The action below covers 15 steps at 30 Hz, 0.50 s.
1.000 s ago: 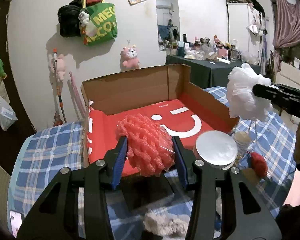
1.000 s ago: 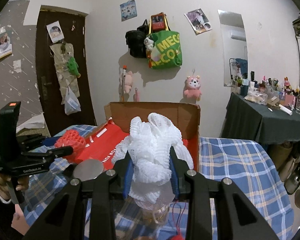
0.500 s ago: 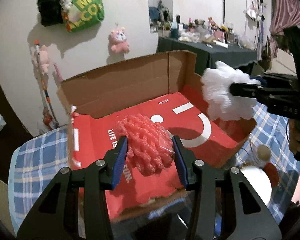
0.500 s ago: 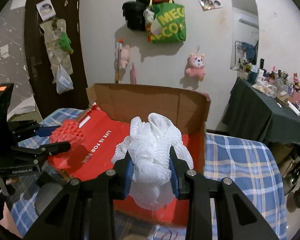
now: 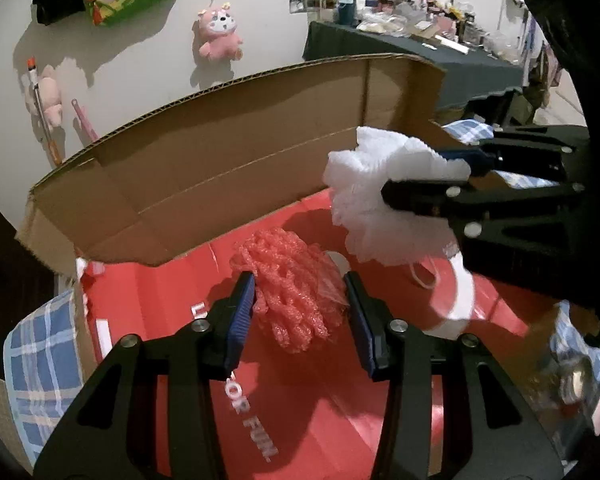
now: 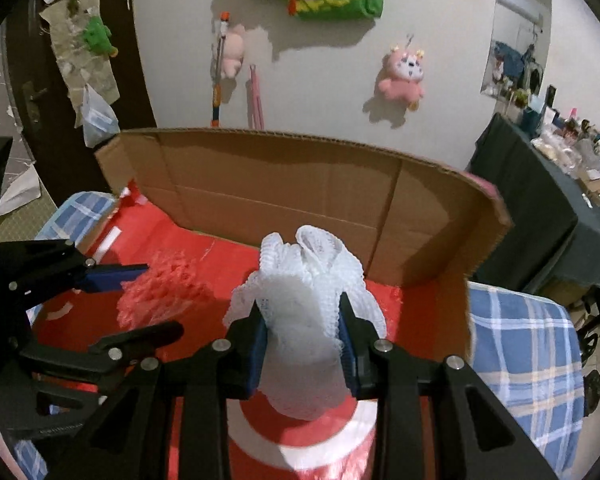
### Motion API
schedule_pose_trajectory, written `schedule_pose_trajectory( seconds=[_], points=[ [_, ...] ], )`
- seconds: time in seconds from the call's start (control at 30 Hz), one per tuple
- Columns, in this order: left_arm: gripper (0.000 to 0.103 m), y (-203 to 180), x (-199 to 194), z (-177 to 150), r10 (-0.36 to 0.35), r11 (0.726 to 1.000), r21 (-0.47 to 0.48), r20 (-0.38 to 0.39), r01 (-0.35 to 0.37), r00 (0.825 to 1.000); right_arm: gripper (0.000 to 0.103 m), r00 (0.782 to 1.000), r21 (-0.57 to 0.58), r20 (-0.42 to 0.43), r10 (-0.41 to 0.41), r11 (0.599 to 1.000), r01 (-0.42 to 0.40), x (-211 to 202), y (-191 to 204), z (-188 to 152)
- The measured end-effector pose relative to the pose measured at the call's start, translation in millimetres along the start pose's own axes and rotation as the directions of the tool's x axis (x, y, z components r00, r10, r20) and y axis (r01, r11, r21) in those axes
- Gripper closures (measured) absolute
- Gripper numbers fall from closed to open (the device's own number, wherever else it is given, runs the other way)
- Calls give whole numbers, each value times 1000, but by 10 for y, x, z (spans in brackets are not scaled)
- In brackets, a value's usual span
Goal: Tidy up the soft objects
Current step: 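Carry the red mesh sleeve and white bath puff into the red-lined cardboard box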
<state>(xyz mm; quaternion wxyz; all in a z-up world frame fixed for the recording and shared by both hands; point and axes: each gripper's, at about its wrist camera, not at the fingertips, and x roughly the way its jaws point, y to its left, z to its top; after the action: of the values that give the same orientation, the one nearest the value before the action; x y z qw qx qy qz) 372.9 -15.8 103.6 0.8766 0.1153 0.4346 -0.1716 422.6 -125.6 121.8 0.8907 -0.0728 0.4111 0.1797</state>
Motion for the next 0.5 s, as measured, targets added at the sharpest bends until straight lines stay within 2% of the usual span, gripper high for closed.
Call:
schedule_pose_trajectory(
  seconds=[0.33, 0.5],
  points=[
    [59, 143, 337, 64, 13, 999, -48, -61, -16, 998, 68, 994, 13, -105, -15, 1000, 17, 461, -95, 101],
    [56, 200, 395, 47, 4, 998, -62, -70, -9, 998, 66, 994, 39, -113, -3, 999, 7, 495, -145, 97]
  ],
)
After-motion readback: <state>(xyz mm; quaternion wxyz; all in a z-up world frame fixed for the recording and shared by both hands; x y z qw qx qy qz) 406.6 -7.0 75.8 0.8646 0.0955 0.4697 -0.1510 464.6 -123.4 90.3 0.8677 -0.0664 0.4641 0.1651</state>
